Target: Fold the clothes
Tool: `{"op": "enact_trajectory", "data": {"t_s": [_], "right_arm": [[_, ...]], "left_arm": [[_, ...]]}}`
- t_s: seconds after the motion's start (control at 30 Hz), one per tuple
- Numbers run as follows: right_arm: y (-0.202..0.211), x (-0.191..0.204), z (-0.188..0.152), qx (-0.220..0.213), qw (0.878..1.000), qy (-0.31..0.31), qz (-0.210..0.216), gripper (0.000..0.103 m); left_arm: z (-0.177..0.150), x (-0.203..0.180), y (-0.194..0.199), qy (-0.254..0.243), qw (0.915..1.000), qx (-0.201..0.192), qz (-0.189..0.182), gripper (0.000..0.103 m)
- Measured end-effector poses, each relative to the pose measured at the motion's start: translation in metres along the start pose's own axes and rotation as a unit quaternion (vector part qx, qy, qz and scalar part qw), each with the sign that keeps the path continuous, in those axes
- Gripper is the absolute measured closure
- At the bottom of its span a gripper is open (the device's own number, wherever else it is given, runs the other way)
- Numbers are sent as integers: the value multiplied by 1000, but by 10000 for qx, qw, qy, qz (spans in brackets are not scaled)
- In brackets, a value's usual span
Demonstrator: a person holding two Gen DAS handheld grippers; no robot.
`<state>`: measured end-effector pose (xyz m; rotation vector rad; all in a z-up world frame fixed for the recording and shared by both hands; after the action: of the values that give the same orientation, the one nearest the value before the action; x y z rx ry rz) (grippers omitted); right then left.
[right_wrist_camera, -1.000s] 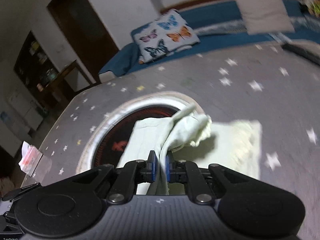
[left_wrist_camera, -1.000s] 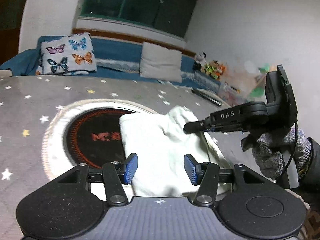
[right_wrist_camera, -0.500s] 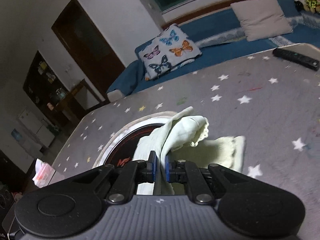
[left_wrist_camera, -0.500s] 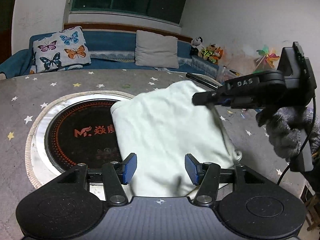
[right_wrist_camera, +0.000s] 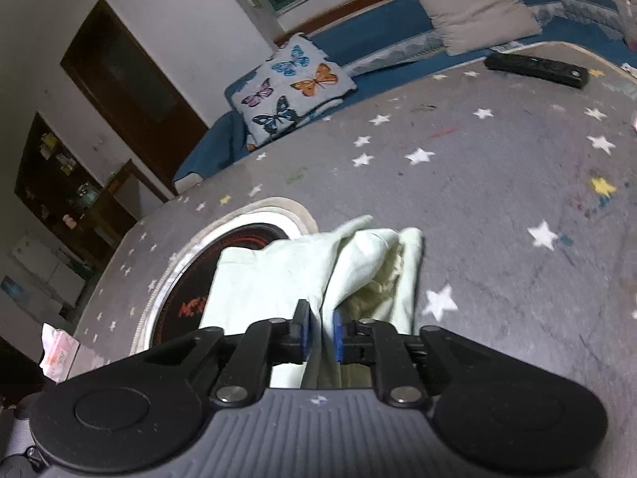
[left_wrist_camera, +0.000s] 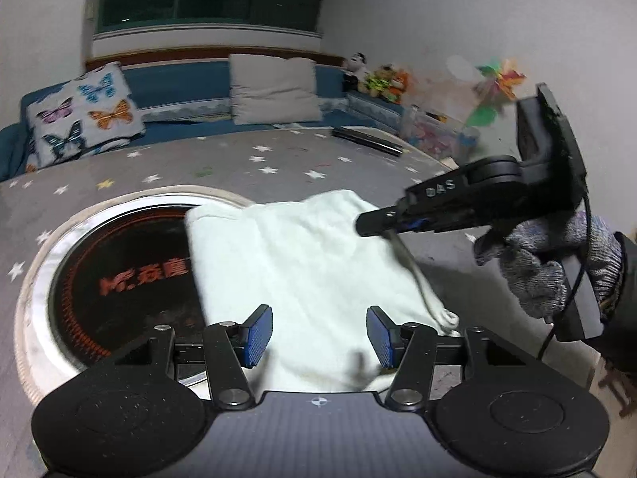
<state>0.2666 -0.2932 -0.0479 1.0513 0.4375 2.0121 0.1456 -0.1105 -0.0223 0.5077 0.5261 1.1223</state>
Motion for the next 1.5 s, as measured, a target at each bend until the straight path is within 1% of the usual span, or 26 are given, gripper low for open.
{"op": "enact_trajectory", "data": {"t_s": [0.1, 0.2, 0.33, 0.5, 0.6, 0.77, 0.97, 1.13, 1.17, 1.2, 1.23, 1.27, 1.33, 1.4, 1.43, 1.5], "right_arm": [[13, 0, -7, -11, 10000, 26, 36, 85], [33, 5, -23, 46, 9998, 168, 64, 84], [60, 12, -45, 120, 9992, 360, 99, 84], [84, 28, -77, 85, 9958, 911, 3, 84], [83, 40, -90, -67, 9880, 1525, -253, 84], [79, 56, -107, -230, 9675, 2427, -670, 84], [83, 62, -112, -383, 9572, 2733, -877, 84], [78, 62, -118, -319, 9446, 3090, -1063, 85], [78, 62, -119, -331, 9431, 3119, -1103, 88], [79, 61, -119, -360, 9447, 3064, -1109, 90], [81, 61, -118, -389, 9463, 3009, -1114, 95], [82, 60, -117, -419, 9481, 2947, -1117, 96], [90, 55, -112, -485, 9595, 2589, -996, 98], [97, 45, -105, -456, 9775, 1943, -689, 98], [100, 40, -102, -441, 9844, 1616, -534, 98], [102, 27, -99, -347, 9943, 965, -284, 98]], "left_arm": [[1, -12, -9, -226, 9997, 61, -116, 50], [-1, -19, -19, -340, 9992, 130, -189, 50], [-7, -21, -26, -373, 9988, 225, -230, 50], [-14, -19, -30, -353, 9986, 323, -212, 50], [-18, -18, -31, -356, 9986, 350, -188, 50], [-23, -16, -30, -365, 9985, 390, -133, 50], [-25, -15, -30, -360, 9985, 408, -110, 50], [-26, -14, -32, -356, 9984, 420, -105, 50], [-26, -14, -32, -360, 9984, 423, -101, 50], [-26, -14, -32, -364, 9984, 426, -97, 50], [-27, -14, -33, -367, 9984, 428, -93, 50], [-27, -13, -32, -366, 9984, 428, -88, 50], [-27, -12, -32, -364, 9984, 427, -79, 50], [-27, -10, -32, -356, 9984, 424, -71, 50], [-27, -9, -32, -356, 9984, 422, -72, 50], [-28, -8, -31, -366, 9984, 429, -68, 50]]}}
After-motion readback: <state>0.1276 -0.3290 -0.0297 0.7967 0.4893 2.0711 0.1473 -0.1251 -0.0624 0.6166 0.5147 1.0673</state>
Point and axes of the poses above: each gripper's, at about its wrist camera, not at the fingertips, and y roughly against the way its jaws point, x to its left, z to its top, the point moved 7 cm from there along -y, roughly the way its jaws point, and after that the axes turned 1 degree about z, right-handed, at the moved point
